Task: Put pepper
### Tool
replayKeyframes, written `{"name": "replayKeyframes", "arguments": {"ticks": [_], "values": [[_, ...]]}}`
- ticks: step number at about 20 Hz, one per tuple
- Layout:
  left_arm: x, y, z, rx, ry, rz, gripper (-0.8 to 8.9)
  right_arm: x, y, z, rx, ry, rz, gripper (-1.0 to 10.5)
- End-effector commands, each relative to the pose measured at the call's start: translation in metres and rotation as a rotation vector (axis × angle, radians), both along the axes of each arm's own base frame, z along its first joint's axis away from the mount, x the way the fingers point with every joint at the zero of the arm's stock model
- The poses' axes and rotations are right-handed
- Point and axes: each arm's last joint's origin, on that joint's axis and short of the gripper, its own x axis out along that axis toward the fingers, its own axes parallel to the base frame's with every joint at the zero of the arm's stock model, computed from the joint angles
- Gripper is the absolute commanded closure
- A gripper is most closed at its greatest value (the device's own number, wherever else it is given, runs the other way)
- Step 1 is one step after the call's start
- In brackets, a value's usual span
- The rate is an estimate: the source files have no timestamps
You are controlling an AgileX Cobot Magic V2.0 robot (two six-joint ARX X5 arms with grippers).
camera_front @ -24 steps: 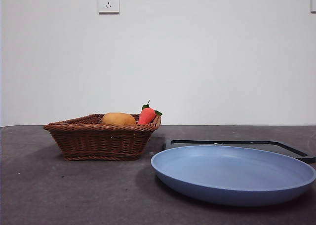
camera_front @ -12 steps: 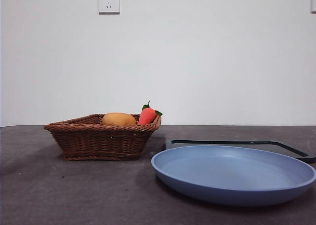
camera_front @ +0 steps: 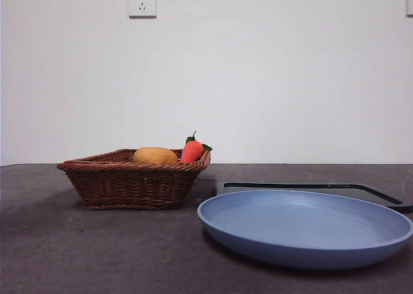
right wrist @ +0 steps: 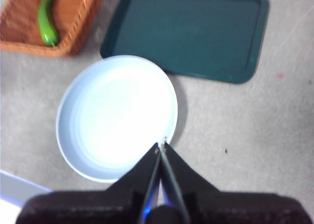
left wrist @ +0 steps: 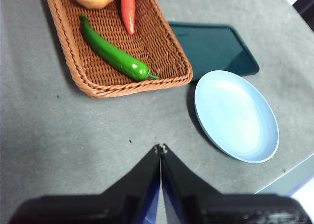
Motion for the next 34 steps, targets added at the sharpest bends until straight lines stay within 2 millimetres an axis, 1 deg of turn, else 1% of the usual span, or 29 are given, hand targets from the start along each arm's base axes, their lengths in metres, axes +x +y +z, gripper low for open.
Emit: {"name": "replayKeyframes", "arguments": {"ticks": [1, 2, 4, 5, 6, 9, 13, 15, 17, 20, 24, 27, 29, 34], "values": [[0.001, 0.000, 0.006, 0.012, -0.039, -0.017, 7.98, 0.004, 0.001, 0.003, -0.013, -0.014, 0.021, 9.3], [0.001, 0.000, 0.006, 0.012, -0.039, -0.016, 7.57, 0.006, 0.001, 0.003, -0.012, -0.008, 0.021, 8.9], [0.001, 0.000, 0.006, 0.011, -0.040, -0.013, 5.32, 0.008, 0.001, 0.001, -0.012, 0.004, 0.021, 7.1], [0.001, 0.000, 0.006, 0.011, -0.044, -0.013, 4.72, 0.009, 0.001, 0.001, -0.012, 0.009, 0.021, 6.6], [0.001, 0.000, 0.006, 0.011, -0.045, -0.014, 4.61, 0.011, 0.001, 0.000, -0.012, 0.017, 0.021, 6.5], [0.001, 0.000, 0.006, 0.007, -0.043, -0.013, 4.62, 0.020, 0.003, -0.005, 0.027, 0.058, 0.054, 6.5], [0.002, 0.000, 0.007, 0.004, -0.046, -0.017, 4.62, 0.046, 0.011, -0.020, 0.033, 0.148, 0.076, 6.5], [0.002, 0.000, 0.007, 0.004, -0.048, -0.017, 4.62, 0.063, 0.017, -0.030, 0.026, 0.188, 0.095, 6.5], [0.002, 0.000, 0.007, 0.004, -0.049, -0.017, 4.62, 0.080, 0.023, -0.044, 0.021, 0.233, 0.115, 6.5], [0.002, 0.000, 0.007, 0.003, -0.049, -0.017, 4.62, 0.105, 0.033, -0.070, 0.003, 0.309, 0.139, 6.5], [0.002, 0.000, 0.007, -0.005, -0.042, -0.009, 4.62, 0.131, 0.041, -0.103, -0.010, 0.378, 0.153, 6.5], [0.002, 0.000, 0.007, -0.006, -0.042, -0.009, 4.62, 0.143, 0.043, -0.123, -0.042, 0.408, 0.142, 6.5], [0.002, 0.000, 0.007, -0.005, -0.042, -0.008, 4.62, 0.148, 0.043, -0.132, -0.061, 0.418, 0.146, 6.6], [0.003, 0.000, 0.006, -0.003, -0.035, -0.006, 4.62, 0.152, 0.051, -0.146, -0.073, 0.446, 0.180, 7.8]]}}
